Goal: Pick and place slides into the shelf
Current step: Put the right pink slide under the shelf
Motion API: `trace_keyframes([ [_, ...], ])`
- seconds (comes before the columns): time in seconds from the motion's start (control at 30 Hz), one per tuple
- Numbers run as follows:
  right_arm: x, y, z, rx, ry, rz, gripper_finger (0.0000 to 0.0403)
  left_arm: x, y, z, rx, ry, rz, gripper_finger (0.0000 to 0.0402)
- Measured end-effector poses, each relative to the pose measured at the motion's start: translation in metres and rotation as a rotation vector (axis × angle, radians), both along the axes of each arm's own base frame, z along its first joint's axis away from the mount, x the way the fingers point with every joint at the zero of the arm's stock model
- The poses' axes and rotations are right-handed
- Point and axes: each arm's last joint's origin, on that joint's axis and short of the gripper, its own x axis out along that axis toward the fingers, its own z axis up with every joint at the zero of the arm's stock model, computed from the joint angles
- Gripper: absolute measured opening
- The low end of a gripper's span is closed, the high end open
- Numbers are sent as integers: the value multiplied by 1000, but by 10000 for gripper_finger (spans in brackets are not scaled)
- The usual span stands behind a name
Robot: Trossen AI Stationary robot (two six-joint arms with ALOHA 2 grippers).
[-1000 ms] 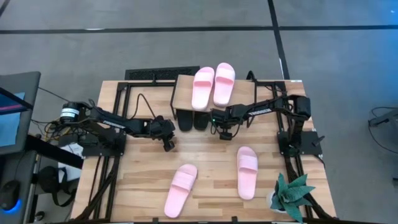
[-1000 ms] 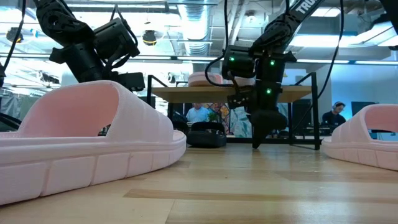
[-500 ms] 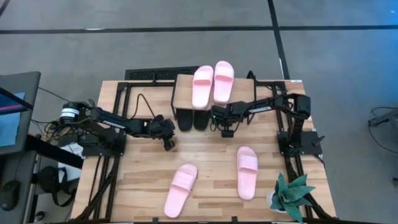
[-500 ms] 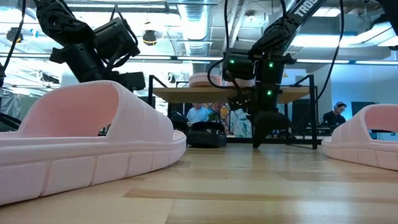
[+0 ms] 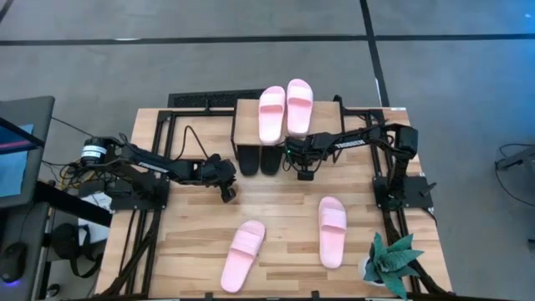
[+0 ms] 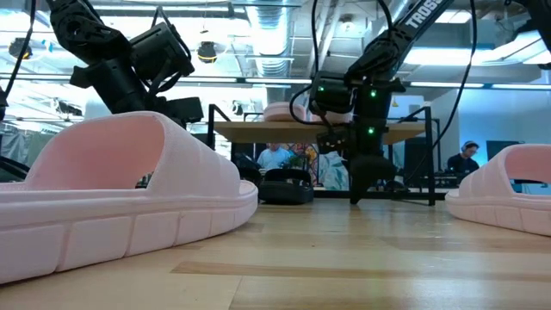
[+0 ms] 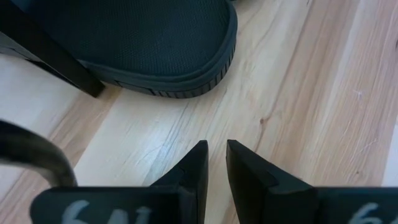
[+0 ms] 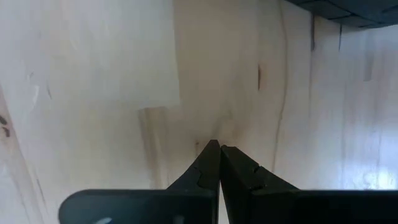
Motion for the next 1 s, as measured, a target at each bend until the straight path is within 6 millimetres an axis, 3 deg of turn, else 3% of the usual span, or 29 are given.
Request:
trace_keyframes([
  [0.47,3,9,0,25,-28,-56,3,0,0,0,-1,0,1,48],
  [0.8,10,15,5,134,-77,-48,64,0,-1,0,-41,-5,-13,48],
  [1.0,12,27,5,177,-73,-30,77,0,-3,0,-64,-7,-33,48],
])
